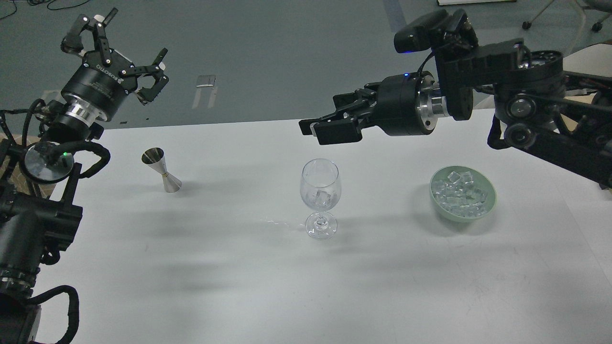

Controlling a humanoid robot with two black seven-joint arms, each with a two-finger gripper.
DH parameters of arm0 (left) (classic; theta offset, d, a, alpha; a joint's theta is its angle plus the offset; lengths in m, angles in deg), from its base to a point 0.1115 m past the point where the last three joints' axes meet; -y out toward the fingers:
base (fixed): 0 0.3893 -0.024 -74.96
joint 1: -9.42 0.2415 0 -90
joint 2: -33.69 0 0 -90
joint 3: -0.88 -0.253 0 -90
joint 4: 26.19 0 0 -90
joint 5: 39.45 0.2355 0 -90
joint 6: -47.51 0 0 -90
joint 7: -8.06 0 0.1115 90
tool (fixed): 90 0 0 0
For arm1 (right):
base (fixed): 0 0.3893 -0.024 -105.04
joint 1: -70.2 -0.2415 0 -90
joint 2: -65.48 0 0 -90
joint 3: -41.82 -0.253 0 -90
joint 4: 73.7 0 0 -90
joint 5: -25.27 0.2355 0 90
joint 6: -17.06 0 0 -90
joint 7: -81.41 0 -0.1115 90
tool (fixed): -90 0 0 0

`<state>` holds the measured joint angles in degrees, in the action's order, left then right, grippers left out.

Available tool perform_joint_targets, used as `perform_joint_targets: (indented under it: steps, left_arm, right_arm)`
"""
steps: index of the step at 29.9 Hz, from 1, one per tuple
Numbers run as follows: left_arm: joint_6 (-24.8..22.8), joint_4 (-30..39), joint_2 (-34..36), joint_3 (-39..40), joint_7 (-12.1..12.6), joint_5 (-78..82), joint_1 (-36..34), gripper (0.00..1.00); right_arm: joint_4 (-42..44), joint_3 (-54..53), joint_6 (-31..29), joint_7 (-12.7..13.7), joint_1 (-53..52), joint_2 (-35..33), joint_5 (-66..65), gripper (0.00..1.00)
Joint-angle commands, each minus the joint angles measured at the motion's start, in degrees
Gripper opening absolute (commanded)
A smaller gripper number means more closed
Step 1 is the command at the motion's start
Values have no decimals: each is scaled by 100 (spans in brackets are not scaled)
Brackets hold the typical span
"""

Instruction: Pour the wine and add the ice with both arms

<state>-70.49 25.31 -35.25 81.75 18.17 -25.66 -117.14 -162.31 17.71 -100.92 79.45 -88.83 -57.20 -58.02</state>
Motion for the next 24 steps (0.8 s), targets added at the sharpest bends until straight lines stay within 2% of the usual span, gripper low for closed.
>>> perform_joint_targets:
  steps: [1, 7, 15, 17, 21, 24]
  left_arm:
    - [0, 0, -14, -10, -1, 2, 9, 98]
    - [0, -9, -14, -36, 8, 10, 9, 98]
    - [0, -9, -14, -54, 8, 10, -70, 98]
    - [0, -18, -23, -71, 8, 19, -79, 98]
    - [0, -61, -49, -71, 8, 10, -132, 98]
    - [0, -97, -58, -54, 8, 2, -167, 98]
  right_arm:
    - [151, -559, -2, -7, 293, -2, 67, 99]
    - [791, -2139, -2, -16, 1198, 234, 1049, 99]
    - [1811, -3170, -2, -42, 1287, 437, 2641, 99]
    - [2075, -3389, -2, -112, 1287, 472, 3063, 98]
    - [2734, -3952, -2, -411, 1269, 779, 3591, 98]
    - [3339, -4574, -2, -543, 1287, 1252, 3688, 97]
